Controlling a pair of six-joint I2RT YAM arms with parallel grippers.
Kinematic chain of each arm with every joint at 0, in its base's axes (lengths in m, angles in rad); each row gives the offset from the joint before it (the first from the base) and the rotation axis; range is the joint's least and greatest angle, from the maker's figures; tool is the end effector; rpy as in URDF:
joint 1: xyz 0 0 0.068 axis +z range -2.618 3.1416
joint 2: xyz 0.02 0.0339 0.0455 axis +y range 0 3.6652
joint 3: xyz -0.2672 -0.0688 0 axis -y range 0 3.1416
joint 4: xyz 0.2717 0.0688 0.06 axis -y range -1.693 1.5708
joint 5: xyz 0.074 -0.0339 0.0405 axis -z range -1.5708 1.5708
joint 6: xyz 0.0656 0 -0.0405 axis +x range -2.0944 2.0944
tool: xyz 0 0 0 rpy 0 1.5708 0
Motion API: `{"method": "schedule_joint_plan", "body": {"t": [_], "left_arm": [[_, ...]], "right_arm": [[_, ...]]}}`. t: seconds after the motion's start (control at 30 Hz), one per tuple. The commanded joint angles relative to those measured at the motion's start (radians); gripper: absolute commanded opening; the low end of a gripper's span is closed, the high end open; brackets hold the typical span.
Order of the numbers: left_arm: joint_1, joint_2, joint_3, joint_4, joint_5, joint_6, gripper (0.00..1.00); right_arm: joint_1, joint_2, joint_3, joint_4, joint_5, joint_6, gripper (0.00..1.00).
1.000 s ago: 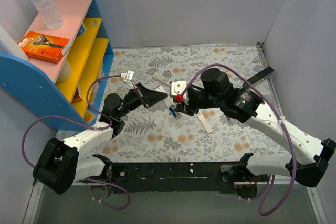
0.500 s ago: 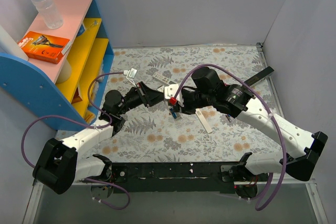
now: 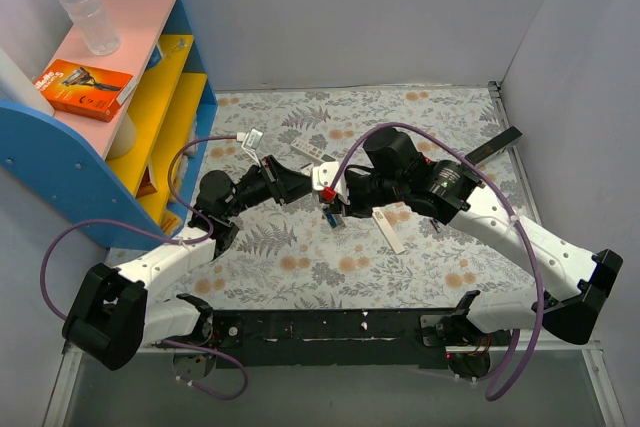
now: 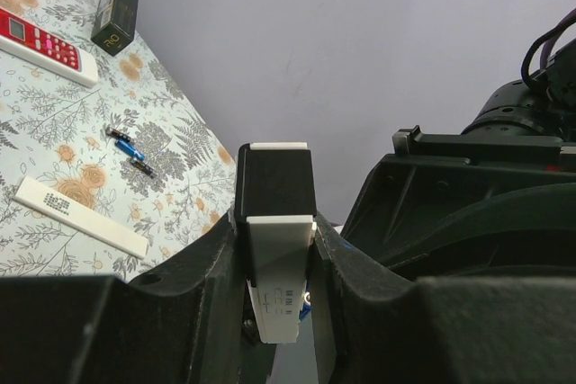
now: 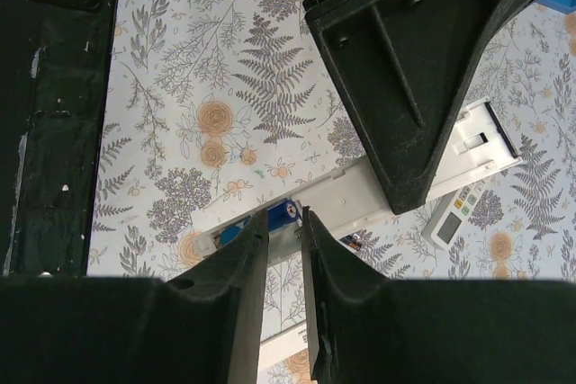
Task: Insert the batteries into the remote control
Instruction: Load the battery into the remote control.
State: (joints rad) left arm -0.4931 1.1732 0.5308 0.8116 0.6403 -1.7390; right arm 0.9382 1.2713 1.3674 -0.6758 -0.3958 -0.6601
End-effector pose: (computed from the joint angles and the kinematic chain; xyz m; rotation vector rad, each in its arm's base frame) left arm 0.2411 -0.1741 0.2664 -0.4682 1.8454 -2.1450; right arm 0.1679 0.2717 0.3809 -1.6992 1.3288 0.5865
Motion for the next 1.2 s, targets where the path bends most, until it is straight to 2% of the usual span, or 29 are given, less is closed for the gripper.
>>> {"method": "schedule_joint_plan", "body": {"t": [0.0, 0.43, 0.67, 0.83, 1.17], "left_arm": [[-0.002, -0.007, 0.043, 0.008, 0.019, 0.013, 0.00], [-0.004, -0.006, 0.041, 0.020, 0.019, 0.003, 0.00], [-0.004, -0.007, 0.017, 0.105, -0.005, -0.063, 0.00], [-0.004, -0.007, 0.006, 0.170, -0.033, -0.111, 0.00], [-0.004, -0.026, 0.006, 0.264, -0.062, -0.160, 0.00]], "right_arm": [[0.001, 0.008, 0.032, 0.021, -0.015, -0.015, 0.28], [0.002, 0.033, 0.035, -0.007, -0.032, -0.022, 0.27], [0.001, 0.037, 0.019, -0.027, -0.031, -0.024, 0.22], [0.001, 0.026, -0.022, -0.015, -0.029, -0.018, 0.18], [0.001, -0.001, -0.145, 0.031, 0.009, 0.005, 0.16]]}}
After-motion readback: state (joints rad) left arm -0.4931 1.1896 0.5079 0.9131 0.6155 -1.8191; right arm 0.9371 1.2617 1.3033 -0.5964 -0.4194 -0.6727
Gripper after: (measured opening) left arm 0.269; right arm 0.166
